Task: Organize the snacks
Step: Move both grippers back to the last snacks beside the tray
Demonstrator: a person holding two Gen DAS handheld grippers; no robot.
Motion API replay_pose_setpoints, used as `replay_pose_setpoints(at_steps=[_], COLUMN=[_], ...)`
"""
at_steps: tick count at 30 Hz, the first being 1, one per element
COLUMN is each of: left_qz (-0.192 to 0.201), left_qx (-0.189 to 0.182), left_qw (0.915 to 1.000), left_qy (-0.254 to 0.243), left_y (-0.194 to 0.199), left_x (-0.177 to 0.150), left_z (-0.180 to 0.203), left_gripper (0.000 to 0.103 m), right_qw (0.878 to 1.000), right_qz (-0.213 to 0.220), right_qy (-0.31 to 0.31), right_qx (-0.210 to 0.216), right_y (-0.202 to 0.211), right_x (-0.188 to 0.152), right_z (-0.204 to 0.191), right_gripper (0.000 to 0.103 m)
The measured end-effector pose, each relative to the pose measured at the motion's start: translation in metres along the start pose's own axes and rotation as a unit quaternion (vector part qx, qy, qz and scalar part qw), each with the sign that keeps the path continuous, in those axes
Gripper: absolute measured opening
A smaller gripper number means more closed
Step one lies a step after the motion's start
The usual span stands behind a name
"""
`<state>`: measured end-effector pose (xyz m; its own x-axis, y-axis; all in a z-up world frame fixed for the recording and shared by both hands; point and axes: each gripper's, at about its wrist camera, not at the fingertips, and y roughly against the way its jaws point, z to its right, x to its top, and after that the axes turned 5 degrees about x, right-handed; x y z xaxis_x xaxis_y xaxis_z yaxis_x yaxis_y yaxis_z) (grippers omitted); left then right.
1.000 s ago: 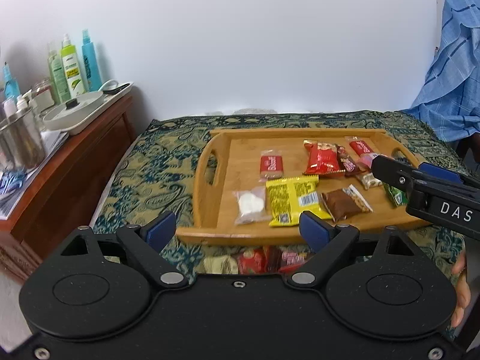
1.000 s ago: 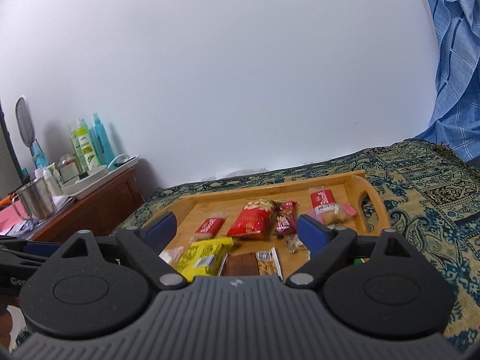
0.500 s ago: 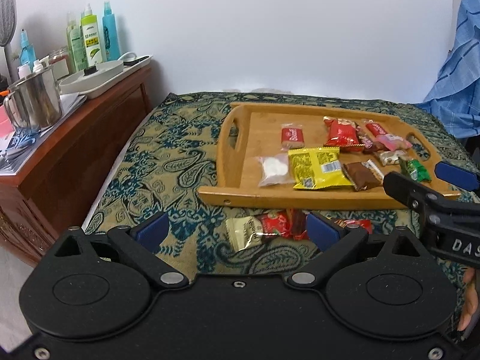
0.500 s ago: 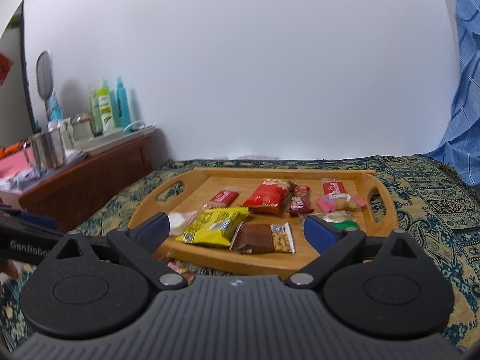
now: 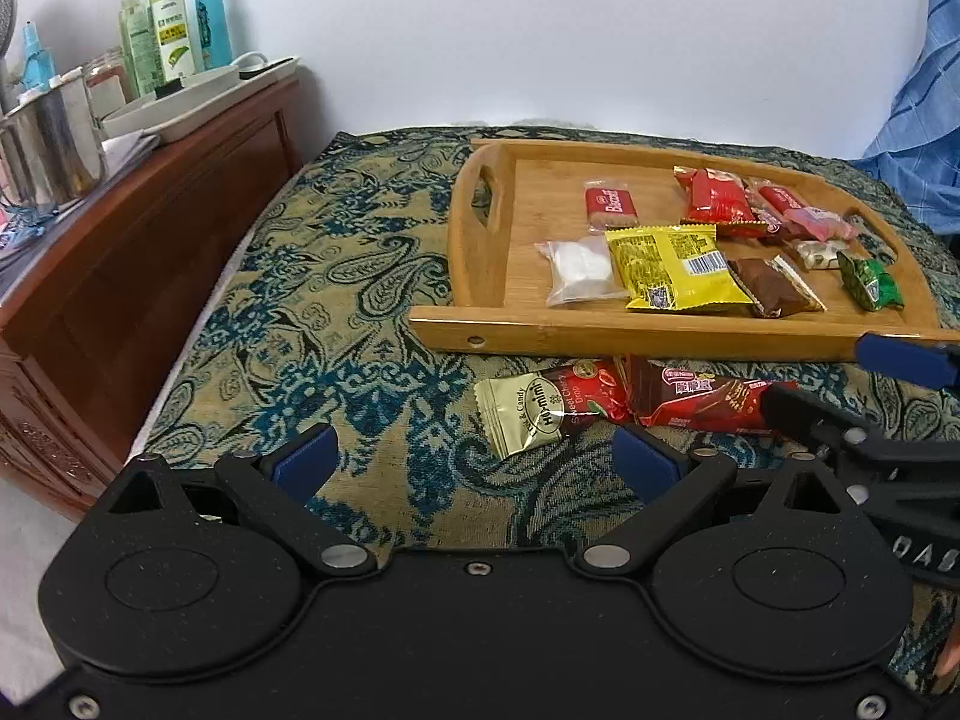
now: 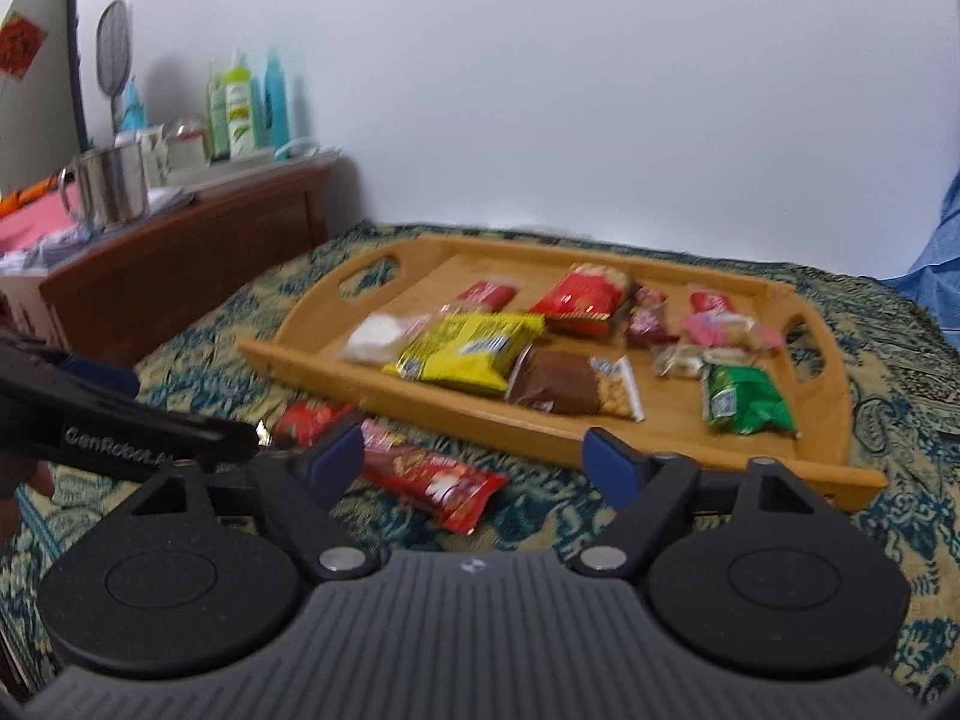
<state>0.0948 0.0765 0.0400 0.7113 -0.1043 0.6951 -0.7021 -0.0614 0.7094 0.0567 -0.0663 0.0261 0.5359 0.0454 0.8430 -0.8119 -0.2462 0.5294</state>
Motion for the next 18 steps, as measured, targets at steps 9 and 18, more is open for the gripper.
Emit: replay_pose_setpoints(at_steps=[9, 18], left_qz=[-0.004, -0.017], left_qx=[-0.018, -0.06], left_qw=[0.9998, 0.9979], left_qy=[0.005, 0.016], left_y=[-0.022, -0.04], left_x=[0.008, 0.012], left_z=[0.0, 0.003], left_gripper=[0.098, 0.093], right_qw=[1.0, 0.999], right_qz=[-0.028, -0.045], right_qy=[0.001, 0.013], right_qx=[0.002, 0.004], right_y=[-0.017, -0.029], right_x=[-0.001, -0.001], right_z=[-0.003, -0.006], right_gripper=[0.084, 0.084])
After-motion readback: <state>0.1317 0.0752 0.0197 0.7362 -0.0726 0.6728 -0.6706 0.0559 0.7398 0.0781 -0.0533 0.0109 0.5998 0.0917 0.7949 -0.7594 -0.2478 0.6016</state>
